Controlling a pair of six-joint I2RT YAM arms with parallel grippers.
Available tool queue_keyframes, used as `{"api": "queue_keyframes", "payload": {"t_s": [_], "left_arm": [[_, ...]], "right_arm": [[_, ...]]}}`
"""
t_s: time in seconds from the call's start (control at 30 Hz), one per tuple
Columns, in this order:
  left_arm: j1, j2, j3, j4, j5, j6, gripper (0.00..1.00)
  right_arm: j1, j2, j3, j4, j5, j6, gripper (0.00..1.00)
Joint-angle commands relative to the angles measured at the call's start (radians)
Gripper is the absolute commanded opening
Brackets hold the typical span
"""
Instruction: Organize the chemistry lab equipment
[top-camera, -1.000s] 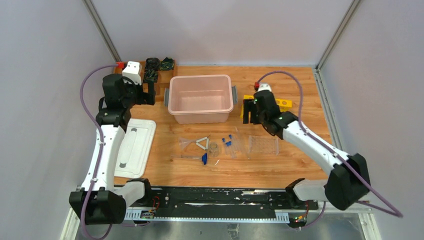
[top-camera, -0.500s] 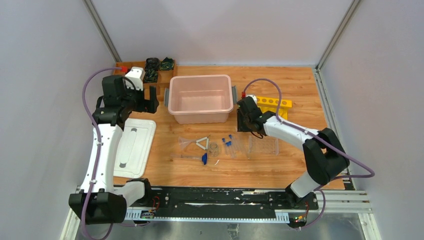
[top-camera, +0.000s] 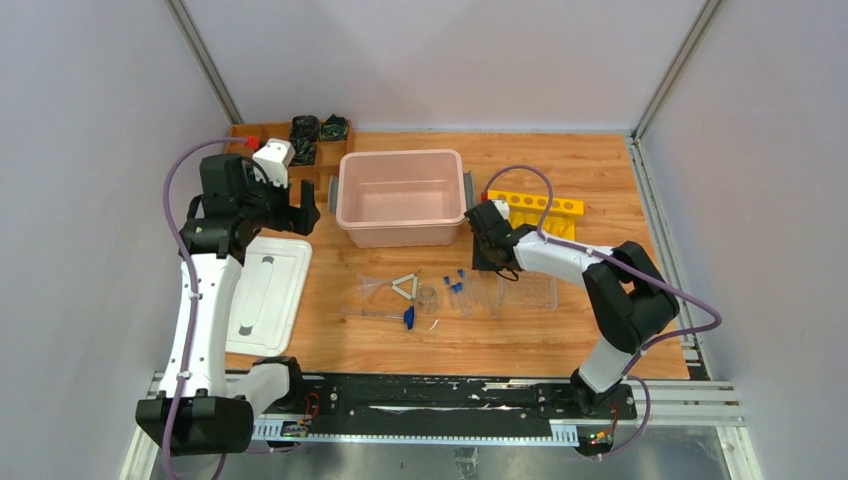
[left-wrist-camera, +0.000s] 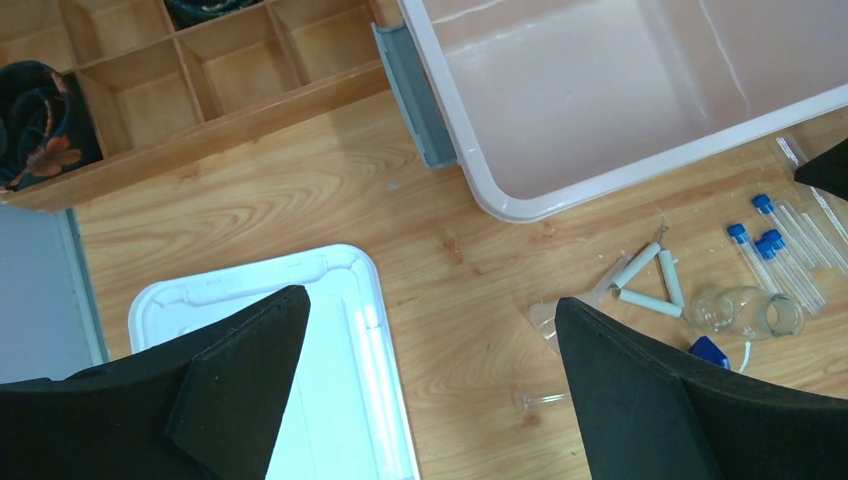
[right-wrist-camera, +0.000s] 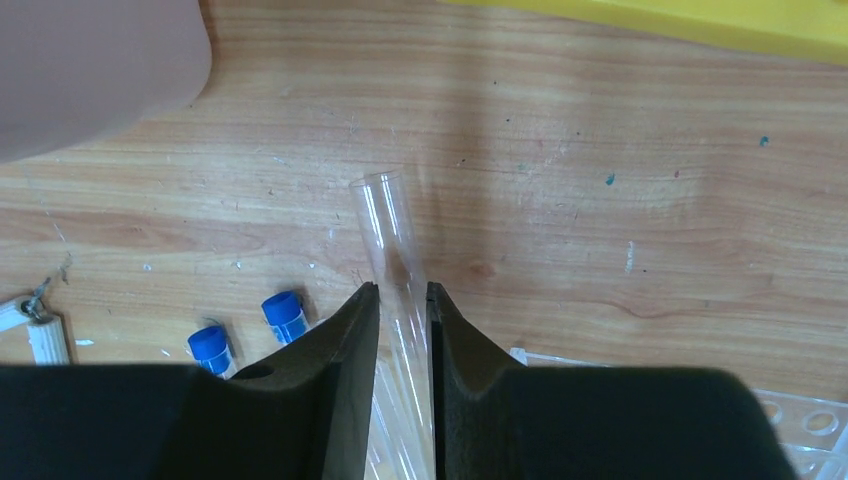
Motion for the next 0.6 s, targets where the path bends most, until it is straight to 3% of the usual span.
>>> {"api": "queue_keyframes", "payload": {"t_s": [0.0, 0.2, 0.4, 0.57], "left_arm": [[0.003, 0.000, 0.057, -0.030, 0.023, 0.031, 1.00], [0.003, -0.002, 0.036, -0.039, 0.090, 0.029, 1.00], [0.001, 0.038, 0.056, -0.039, 0.171, 0.000, 1.00], [0.001, 0.073, 0.157, -0.038, 0.198, -0.030, 1.00]], "right_arm": [[0.015, 0.035, 0.020, -0.059, 0.056, 0.068, 0.26], [0.021, 0.062, 0.030, -0.082, 0.071, 0.086, 0.25], [0.030, 0.052, 0.025, -0.106, 0.093, 0.112, 0.36], [0.034, 0.053, 0.030, -0.138, 0.107, 0.137, 0.28]]}}
